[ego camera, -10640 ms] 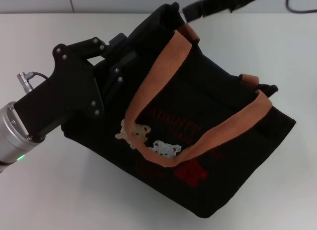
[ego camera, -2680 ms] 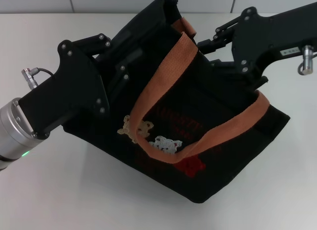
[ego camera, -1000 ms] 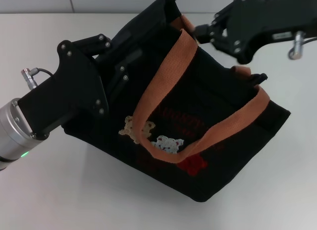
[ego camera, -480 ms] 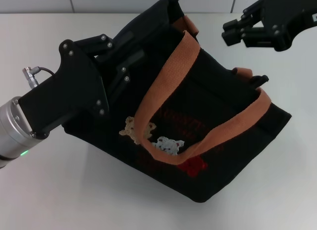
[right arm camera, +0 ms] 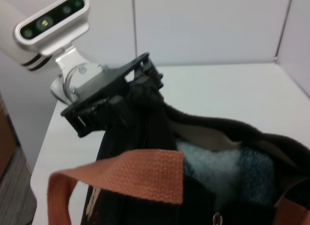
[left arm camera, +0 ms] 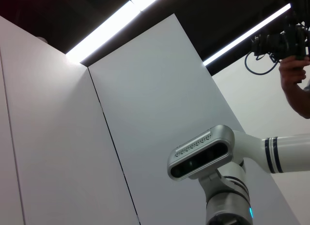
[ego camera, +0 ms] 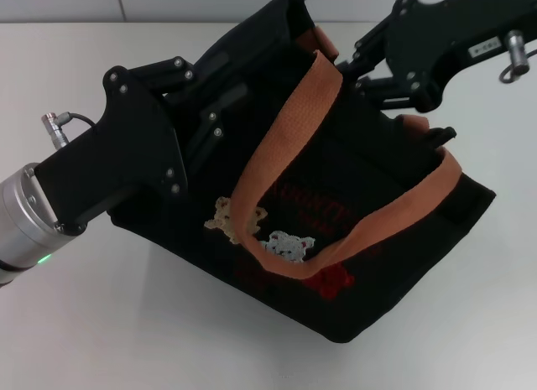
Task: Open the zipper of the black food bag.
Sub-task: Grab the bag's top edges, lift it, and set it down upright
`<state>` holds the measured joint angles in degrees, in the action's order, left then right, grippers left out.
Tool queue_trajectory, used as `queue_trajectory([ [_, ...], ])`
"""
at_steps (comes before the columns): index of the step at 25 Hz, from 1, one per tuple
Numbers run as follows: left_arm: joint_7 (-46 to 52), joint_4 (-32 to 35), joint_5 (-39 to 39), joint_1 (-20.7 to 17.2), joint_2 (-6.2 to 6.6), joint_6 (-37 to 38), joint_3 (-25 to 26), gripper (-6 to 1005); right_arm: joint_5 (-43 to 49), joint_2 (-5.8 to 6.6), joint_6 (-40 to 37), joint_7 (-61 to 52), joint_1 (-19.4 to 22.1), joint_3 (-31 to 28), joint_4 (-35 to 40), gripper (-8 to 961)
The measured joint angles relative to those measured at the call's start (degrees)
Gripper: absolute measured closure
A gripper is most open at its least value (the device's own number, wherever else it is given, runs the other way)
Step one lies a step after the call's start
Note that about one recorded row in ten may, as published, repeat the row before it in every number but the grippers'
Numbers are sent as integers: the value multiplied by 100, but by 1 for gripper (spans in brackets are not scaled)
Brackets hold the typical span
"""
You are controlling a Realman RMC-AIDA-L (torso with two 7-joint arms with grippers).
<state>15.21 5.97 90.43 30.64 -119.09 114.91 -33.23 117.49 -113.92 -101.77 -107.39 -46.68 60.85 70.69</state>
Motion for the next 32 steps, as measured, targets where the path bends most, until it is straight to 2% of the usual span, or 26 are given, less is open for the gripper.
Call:
queue_trajectory([
  [3, 0, 0, -2, -1, 0, 0, 0, 808, 124, -36, 38, 50, -70, 67, -113, 763],
  [5, 0, 0, -3, 1, 0, 0, 0, 808, 301, -142, 80, 130, -136, 89, -165, 762],
  [6, 0, 0, -3, 1, 0, 0, 0, 808, 301, -142, 80, 130, -136, 89, -165, 762],
  [7, 0, 0, -6, 3, 0, 0, 0, 808, 392, -213, 120, 168, -159, 91, -168, 761],
  [10, 0, 0, -13, 6, 0, -1, 1, 808, 514, -283, 107, 176, -210, 95, -124, 759],
  [15, -1, 0, -19, 16, 0, -2, 1, 808, 533, -294, -119, 14, -145, 29, 340, 757],
  [19, -1, 0, -19, 28, -5, -17, 1, 808, 492, -270, -289, -6, -124, -15, 380, 755],
  [26, -1, 0, -29, 92, -9, -31, 0, 808, 478, -302, -518, 35, -72, -12, 464, 750],
  [32, -1, 0, -31, 140, -9, -48, 1, 808, 475, -306, -658, -68, 46, -47, 907, 730],
])
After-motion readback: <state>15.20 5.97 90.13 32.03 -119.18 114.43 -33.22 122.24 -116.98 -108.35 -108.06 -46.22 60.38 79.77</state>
